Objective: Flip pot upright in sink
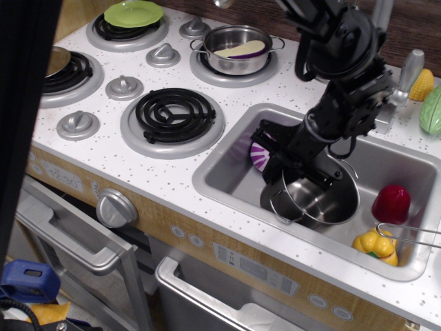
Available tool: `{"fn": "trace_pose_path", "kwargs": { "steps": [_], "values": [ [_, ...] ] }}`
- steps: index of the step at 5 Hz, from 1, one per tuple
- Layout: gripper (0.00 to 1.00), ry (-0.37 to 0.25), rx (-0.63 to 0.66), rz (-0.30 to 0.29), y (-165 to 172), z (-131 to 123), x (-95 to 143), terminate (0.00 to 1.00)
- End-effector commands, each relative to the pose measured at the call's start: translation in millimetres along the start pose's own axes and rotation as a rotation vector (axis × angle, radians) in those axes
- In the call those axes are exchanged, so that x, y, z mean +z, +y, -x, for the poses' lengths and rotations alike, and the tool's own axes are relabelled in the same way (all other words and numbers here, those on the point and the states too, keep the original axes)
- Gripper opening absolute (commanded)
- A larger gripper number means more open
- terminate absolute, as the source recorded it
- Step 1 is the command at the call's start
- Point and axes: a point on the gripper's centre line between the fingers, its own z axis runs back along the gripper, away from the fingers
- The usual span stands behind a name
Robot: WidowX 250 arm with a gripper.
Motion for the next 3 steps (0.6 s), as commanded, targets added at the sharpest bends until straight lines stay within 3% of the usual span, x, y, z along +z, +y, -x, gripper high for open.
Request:
{"fn": "trace_pose_path", "kwargs": {
  "steps": [1,2,3],
  "values": [
    [1.0,-0.103,0.044,0.059,8.0,-16.6,25.1,0.0],
    [1.0,-0.103,0.044,0.059,8.0,-16.6,25.1,0.0],
    [1.0,-0.103,0.044,0.059,8.0,-16.6,25.1,1.0]
  ]
}}
